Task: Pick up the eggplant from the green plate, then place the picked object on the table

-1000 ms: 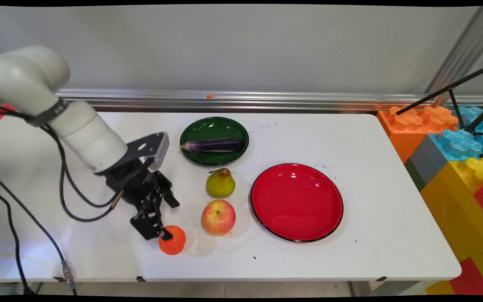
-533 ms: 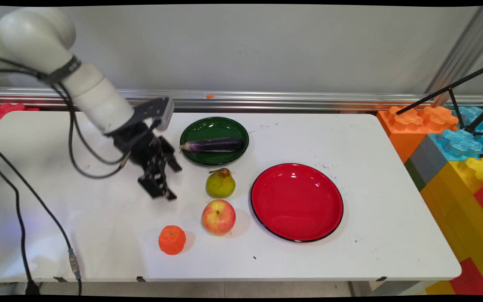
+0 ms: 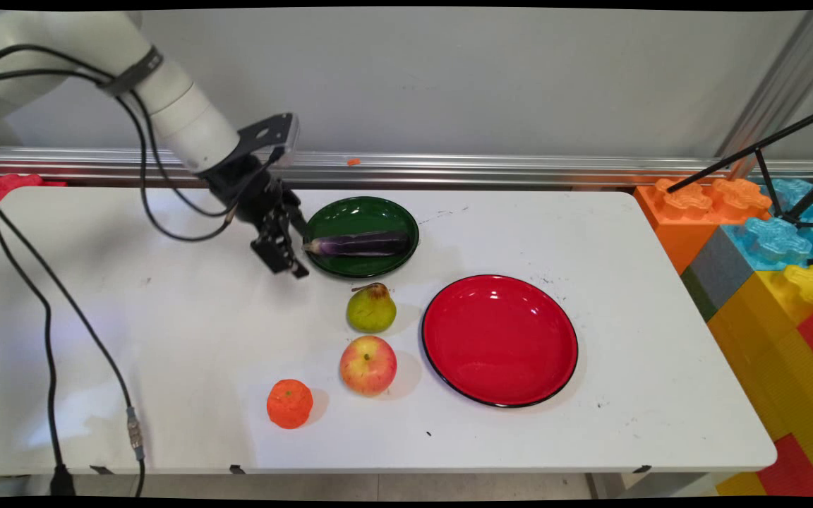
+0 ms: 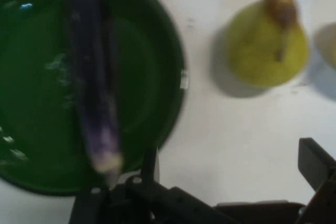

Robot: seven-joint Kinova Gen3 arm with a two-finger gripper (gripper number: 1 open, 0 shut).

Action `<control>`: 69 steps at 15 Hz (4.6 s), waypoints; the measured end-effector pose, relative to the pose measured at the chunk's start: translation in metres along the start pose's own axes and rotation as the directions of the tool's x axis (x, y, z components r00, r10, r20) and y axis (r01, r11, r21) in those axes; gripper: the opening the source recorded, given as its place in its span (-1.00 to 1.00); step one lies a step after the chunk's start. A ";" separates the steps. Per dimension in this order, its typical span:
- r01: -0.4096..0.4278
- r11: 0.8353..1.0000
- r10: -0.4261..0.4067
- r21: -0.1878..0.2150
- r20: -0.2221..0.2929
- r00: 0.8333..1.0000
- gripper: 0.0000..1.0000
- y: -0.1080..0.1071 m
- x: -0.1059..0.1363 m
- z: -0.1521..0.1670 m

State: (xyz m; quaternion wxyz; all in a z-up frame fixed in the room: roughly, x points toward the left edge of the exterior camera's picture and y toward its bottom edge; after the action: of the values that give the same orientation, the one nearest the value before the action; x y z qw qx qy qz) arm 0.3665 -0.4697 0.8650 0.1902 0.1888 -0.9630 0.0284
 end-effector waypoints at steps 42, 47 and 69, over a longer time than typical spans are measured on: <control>0.093 0.994 -0.100 -0.053 -0.167 0.981 -1.00 -0.125 0.007 0.124; 0.099 0.994 -0.106 -0.054 -0.166 0.980 -1.00 -0.123 0.002 0.119; 0.304 0.953 -0.300 0.004 -0.160 0.941 -1.00 -0.032 0.003 0.011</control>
State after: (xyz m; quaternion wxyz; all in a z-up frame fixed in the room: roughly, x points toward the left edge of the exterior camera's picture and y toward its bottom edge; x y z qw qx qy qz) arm 0.3717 -0.5014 0.8549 0.2650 0.3340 -0.9041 0.0276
